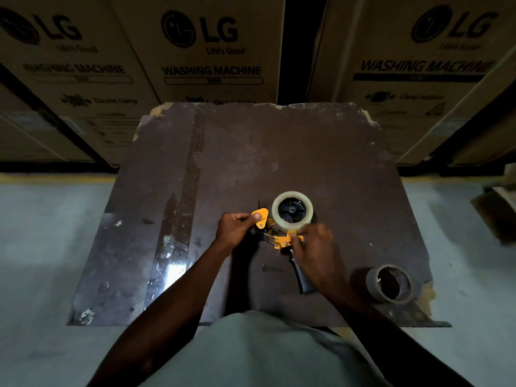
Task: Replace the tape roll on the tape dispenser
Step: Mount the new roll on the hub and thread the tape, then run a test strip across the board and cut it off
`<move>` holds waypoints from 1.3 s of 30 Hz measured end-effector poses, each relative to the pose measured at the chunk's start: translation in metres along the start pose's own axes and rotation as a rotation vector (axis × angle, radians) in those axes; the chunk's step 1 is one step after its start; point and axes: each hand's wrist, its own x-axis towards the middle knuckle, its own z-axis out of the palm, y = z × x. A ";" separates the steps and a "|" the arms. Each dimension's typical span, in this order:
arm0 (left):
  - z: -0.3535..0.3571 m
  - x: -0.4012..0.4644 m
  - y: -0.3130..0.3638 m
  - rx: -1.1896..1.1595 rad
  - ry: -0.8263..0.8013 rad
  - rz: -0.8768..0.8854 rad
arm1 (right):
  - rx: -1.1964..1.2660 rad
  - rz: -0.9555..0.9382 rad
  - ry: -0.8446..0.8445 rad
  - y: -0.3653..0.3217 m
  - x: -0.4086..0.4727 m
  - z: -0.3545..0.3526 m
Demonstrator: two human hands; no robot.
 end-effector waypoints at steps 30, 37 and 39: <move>0.029 0.040 0.037 -0.619 0.190 -0.374 | 0.587 0.507 -0.358 0.001 0.005 -0.006; 0.033 0.063 0.042 -0.627 0.164 -0.448 | 0.322 0.422 -0.281 -0.009 0.009 -0.012; 0.033 0.068 0.040 -0.602 0.149 -0.463 | 0.273 0.426 -0.270 -0.012 0.008 -0.010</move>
